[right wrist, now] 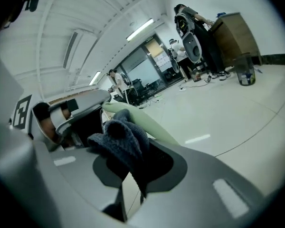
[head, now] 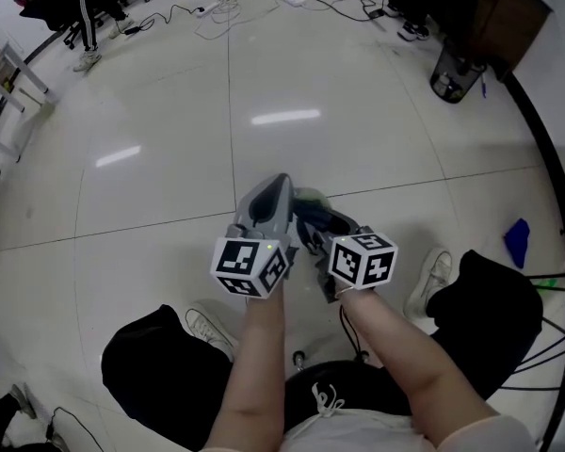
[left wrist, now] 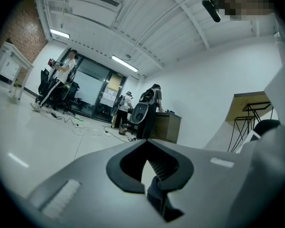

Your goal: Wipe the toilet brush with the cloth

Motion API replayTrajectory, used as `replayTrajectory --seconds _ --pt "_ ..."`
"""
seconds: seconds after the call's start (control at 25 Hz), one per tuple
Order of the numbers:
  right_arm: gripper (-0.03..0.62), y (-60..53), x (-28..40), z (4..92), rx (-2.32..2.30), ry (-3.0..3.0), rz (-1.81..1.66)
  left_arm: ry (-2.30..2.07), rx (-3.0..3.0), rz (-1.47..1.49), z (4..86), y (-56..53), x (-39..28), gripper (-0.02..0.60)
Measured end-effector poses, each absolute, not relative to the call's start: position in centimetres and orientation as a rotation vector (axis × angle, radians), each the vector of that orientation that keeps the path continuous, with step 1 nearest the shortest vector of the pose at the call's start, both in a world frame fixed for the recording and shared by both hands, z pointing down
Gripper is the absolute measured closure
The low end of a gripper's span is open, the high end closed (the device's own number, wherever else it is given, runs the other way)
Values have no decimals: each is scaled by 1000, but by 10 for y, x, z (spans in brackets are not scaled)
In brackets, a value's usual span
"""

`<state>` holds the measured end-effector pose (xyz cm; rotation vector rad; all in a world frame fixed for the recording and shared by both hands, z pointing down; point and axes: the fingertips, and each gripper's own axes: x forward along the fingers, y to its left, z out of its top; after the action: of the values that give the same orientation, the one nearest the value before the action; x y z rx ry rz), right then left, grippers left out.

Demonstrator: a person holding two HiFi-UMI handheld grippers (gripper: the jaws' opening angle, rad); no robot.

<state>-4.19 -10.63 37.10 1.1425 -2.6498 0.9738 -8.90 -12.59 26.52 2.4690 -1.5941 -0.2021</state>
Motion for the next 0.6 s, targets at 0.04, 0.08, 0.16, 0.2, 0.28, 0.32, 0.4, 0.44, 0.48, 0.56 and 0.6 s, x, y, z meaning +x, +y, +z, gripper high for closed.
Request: replayTrajectory --seconds 0.04,0.08,0.16,0.2,0.28,0.32,0.4,0.44,0.48,0.56,0.6 --pt "530 -108 -39 374 1152 -2647 1004 -1593 2469 -203 265 -126 -88 575" --pt "530 -110 -38 376 1157 -2647 1022 -1597 2475 -197 265 -126 -88 575" --pt "530 -113 -36 381 1155 -2645 1030 -1618 2495 -168 264 -127 -87 575" --pt "530 -114 -35 384 1156 -2639 1034 -1629 2505 -150 263 -127 -87 575" --pt "530 -114 -29 397 1175 -2610 1079 -1644 2521 -115 263 -127 -86 575" --pt "530 -114 -24 406 1192 -2585 1122 -1648 2528 -100 263 -126 -85 575" --pt "530 -114 -15 425 1228 -2529 1222 -1651 2542 -76 262 -126 -84 575" --pt "530 -114 -11 435 1243 -2503 1270 -1652 2547 -69 262 -126 -83 575" --pt "530 -114 -8 442 1255 -2480 1309 -1653 2550 -68 262 -125 -82 575" --pt "530 -116 -4 457 1268 -2438 1361 -1662 2552 -76 262 -124 -82 575" --pt "530 -116 -4 465 1269 -2417 1379 -1668 2553 -79 262 -124 -82 575"
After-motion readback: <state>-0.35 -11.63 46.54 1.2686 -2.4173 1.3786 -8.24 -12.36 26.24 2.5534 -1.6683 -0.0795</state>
